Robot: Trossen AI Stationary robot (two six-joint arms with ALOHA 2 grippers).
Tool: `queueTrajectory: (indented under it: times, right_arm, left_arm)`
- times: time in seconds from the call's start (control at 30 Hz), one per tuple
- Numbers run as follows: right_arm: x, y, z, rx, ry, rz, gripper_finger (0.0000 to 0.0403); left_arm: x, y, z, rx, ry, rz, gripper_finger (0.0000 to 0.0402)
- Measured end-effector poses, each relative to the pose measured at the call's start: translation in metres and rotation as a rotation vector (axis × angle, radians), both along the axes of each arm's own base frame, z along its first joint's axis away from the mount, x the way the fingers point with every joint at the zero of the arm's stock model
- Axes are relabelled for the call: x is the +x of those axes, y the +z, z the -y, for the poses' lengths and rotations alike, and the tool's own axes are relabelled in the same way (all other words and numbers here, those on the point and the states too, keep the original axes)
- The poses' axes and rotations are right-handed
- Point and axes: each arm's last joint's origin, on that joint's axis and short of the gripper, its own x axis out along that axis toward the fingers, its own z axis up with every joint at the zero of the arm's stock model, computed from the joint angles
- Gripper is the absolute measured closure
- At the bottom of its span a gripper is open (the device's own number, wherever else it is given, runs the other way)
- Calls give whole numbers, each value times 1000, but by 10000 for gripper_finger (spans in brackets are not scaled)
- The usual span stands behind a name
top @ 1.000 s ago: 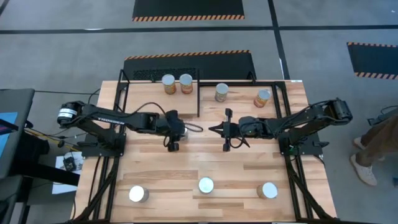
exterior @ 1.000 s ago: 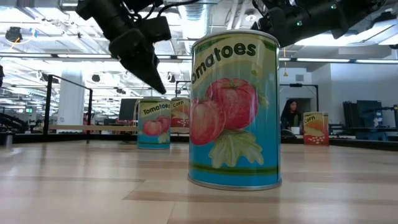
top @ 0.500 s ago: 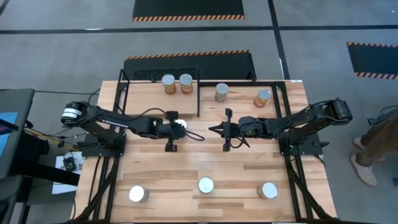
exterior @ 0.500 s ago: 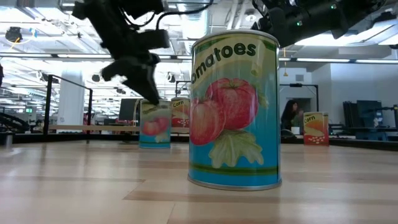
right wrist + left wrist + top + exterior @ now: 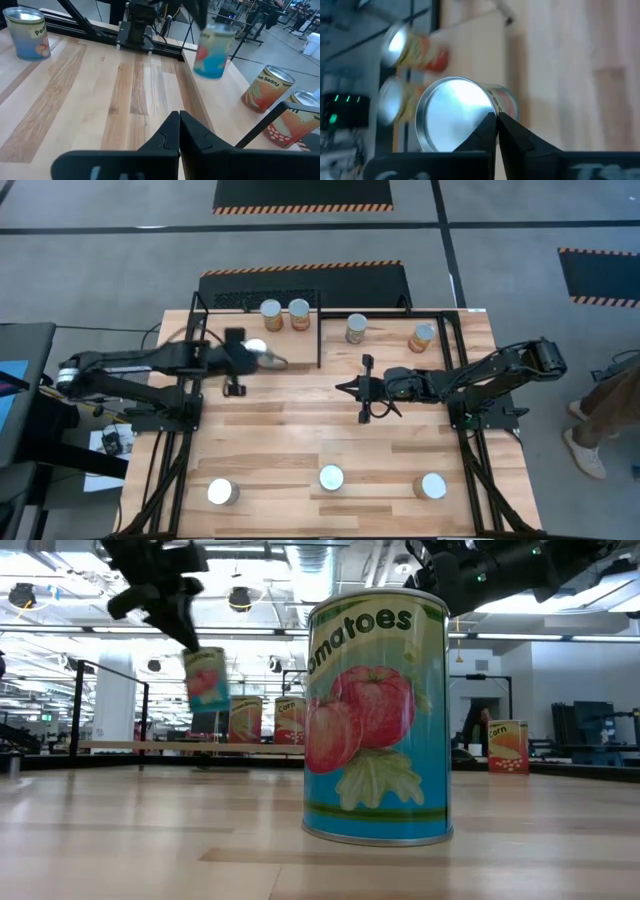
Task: Pick and place cans onto a shelf
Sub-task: Put the right canned tomatoes on the shelf
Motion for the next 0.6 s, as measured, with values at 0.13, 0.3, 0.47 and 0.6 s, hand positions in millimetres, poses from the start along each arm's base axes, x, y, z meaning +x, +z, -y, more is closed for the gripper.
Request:
queueTrajectory:
  times: [0.13, 0.3, 0.47, 0.6]
  right_arm:
    - [0, 0, 0, 0, 0, 1, 386]
    - [0, 1, 0, -3, 1, 5, 388]
    - [0, 0, 0, -4, 1, 3, 385]
    - [0, 0, 0, -4, 2, 1, 385]
  left_arm:
    - [-18, 5, -22, 40, 85, -25, 401]
    - [-21, 4, -52, 22, 104, -18, 401]
    - [-23, -3, -85, 5, 157, -21, 401]
    - [-21, -14, -102, -37, 196, -42, 401]
